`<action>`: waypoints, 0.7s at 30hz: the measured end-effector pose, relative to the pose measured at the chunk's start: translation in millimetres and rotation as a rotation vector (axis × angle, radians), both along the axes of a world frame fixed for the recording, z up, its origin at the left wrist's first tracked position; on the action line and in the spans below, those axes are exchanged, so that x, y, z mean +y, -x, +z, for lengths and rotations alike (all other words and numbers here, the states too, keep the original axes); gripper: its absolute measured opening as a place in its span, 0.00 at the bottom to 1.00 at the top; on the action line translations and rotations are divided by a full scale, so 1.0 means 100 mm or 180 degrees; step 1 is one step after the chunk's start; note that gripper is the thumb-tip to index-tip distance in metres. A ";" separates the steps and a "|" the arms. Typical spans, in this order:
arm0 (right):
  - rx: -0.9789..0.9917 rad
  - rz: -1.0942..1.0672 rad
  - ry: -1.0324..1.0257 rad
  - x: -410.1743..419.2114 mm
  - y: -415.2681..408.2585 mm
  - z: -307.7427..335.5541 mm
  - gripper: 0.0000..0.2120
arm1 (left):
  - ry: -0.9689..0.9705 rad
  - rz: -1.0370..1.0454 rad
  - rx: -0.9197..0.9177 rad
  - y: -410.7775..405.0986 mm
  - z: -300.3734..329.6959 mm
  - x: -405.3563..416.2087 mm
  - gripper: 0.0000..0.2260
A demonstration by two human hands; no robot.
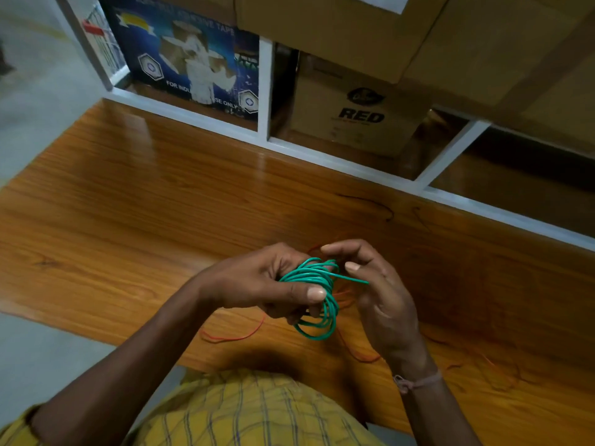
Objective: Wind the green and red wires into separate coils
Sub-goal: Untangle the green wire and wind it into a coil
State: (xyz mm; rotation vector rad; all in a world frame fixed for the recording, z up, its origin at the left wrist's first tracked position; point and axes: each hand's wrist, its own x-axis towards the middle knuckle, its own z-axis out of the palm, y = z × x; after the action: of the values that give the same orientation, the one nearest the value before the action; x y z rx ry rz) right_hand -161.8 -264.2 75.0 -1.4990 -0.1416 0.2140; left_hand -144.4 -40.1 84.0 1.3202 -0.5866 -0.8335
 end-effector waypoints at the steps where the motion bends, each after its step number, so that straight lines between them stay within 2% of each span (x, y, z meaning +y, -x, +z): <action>1: -0.0066 0.0004 0.0113 -0.05 0.01 0.00 0.15 | -0.0012 -0.0014 0.0033 0.00 0.00 -0.06 0.07; 9: -0.0311 -0.0176 0.0579 -0.50 0.05 -0.02 0.14 | -0.0330 0.0010 -0.0030 -0.04 0.03 -0.59 0.11; 17: -0.0309 -0.0348 0.0729 -0.93 0.04 -0.11 0.17 | -0.0435 0.0796 -0.0118 0.00 -0.02 -1.14 0.11; 21: -0.0138 -0.0446 0.0642 -1.02 0.09 -0.23 0.21 | -0.0536 0.1094 0.0111 0.03 -0.10 -1.35 0.08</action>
State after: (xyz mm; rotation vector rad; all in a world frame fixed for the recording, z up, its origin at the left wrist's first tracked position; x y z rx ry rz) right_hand -171.2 -365.9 52.4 -1.7076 -0.0503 0.0847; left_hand -146.9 -175.1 73.9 1.5044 -0.2538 -0.6301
